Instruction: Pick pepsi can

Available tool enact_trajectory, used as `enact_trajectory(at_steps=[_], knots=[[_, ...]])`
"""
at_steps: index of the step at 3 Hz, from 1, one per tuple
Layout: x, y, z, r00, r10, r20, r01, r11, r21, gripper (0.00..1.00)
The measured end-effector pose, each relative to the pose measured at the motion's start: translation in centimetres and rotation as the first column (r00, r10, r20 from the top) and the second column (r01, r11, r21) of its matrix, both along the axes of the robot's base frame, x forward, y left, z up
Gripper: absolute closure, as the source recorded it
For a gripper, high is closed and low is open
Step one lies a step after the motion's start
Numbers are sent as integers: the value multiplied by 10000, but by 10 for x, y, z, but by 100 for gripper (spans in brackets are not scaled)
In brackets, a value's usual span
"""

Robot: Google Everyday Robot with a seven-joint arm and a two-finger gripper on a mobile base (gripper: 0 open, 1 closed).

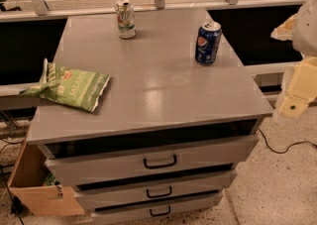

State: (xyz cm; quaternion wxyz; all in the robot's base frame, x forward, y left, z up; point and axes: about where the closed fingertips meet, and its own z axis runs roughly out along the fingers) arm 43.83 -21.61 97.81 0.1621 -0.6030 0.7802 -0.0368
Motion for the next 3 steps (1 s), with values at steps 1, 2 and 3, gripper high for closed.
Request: enact_trajectory(at_steps=[1,2,3], knots=[[0,0,0,10000,0,2,0,10000,0,0],[6,-2,0,9999,43,143,-46,9997,251,0],[38,-15,-7,9988,-198,459,160,9966,807,0]])
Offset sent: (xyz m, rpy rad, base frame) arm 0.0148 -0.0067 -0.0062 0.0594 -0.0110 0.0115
